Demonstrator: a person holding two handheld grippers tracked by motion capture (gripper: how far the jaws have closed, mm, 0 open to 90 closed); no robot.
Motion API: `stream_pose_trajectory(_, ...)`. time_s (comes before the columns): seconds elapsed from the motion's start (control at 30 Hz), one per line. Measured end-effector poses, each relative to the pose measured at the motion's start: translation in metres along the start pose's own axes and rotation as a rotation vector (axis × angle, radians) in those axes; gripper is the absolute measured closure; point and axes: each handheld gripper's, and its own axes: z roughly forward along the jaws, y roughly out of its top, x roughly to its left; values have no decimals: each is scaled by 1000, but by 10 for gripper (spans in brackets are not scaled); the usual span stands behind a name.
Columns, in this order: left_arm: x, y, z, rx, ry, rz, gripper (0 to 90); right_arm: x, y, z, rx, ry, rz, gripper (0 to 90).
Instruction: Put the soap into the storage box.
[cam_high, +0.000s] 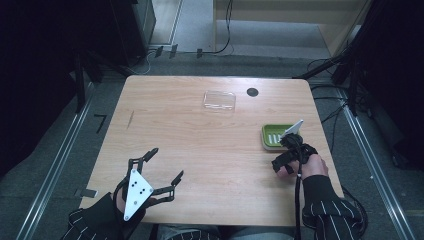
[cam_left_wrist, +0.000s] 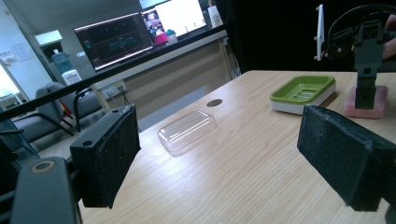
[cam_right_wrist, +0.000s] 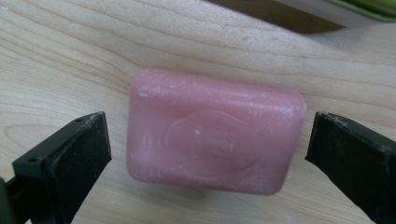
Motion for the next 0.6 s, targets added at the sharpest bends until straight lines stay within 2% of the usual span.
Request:
stream_pose_trajectory(0.27,0,0,0,-3,1,-1,136,-5,1,9,24,33,27,0)
stream_pose_trajectory(0.37,0,0,0,-6,0,0,136,-7,1,11,16,61,27,0)
stream_pose_trajectory(0.6,0,0,-1,-6,3,2,136,-7,0,12,13,59,29,24)
